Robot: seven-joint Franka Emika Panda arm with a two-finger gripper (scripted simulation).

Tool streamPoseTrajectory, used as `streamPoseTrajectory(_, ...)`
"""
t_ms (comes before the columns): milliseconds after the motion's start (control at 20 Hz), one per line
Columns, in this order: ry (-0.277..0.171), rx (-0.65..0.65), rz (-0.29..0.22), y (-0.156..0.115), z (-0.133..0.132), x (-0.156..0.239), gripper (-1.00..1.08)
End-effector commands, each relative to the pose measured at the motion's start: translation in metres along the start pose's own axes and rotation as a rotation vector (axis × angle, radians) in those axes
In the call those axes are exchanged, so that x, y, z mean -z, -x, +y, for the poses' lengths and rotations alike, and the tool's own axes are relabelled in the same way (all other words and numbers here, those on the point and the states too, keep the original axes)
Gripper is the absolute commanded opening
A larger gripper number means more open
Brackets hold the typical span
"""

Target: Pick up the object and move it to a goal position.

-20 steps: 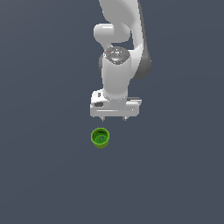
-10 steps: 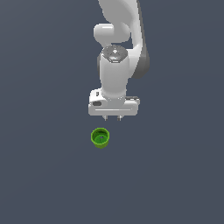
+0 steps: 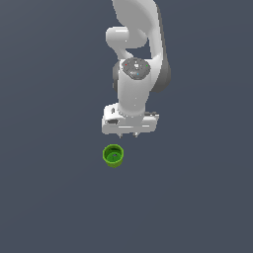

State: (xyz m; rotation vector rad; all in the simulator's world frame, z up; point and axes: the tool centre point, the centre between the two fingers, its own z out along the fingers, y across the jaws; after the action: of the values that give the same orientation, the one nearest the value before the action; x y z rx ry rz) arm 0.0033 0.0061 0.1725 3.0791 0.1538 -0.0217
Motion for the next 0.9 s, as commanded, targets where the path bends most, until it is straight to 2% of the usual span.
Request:
streamPoseTrajectory(0, 0.025, 0.046, -0.028, 0.000, -0.002, -0.007, 0.28)
streamPoseTrajectory(300, 0.118, 0.205, -0.128, 0.000, -0.004, -0.028, 0.28)
streamPoseTrajectory(850, 0.365, 0.539, -0.380, -0.004, 0.004, -0.067, 0.28)
